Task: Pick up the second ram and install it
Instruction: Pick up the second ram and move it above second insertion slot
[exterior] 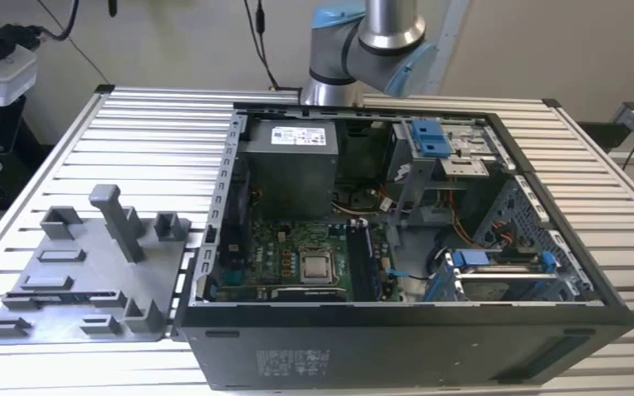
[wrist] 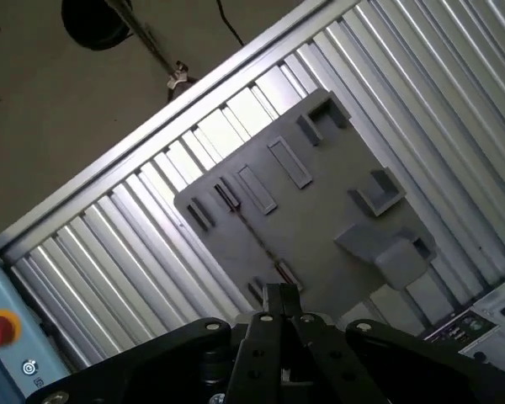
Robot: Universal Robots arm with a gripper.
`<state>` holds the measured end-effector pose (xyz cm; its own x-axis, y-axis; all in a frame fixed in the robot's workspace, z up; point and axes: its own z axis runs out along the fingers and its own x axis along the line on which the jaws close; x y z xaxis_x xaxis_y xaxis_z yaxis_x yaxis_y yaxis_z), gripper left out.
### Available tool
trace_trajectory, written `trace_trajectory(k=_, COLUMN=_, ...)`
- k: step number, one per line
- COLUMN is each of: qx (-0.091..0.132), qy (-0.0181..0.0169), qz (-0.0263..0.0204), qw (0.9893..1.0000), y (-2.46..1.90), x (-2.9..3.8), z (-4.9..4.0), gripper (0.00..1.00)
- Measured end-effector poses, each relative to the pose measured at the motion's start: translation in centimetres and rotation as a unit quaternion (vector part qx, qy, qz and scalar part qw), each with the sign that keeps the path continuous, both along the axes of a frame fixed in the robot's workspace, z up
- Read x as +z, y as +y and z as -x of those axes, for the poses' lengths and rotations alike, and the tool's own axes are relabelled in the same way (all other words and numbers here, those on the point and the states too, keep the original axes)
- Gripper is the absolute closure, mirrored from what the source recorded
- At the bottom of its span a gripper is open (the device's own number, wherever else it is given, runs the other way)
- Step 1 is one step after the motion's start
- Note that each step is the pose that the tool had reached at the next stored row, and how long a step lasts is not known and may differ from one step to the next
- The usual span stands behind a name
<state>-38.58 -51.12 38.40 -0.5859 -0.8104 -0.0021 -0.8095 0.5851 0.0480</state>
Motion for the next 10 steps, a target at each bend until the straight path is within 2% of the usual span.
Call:
trace_trajectory(k=3, qx=0.024, qy=0.0000, qz=0.0000, qw=0.9997, y=0.00, x=0.00, z=0.00, gripper=0.89)
trace_trajectory(k=4, qx=0.041, qy=0.0000, qz=0.0000, qw=0.9992, y=0.00, x=0.00, z=0.00, gripper=0.89)
trace_trajectory(k=7, qx=0.065, qy=0.0000, qz=0.0000, qw=0.9979, y=0.00, x=0.00, z=0.00, gripper=0.89)
trace_trajectory(k=10, qx=0.089, qy=0.0000, qz=0.0000, qw=0.9960, y=0.00, x=0.00, z=0.00, gripper=0.89)
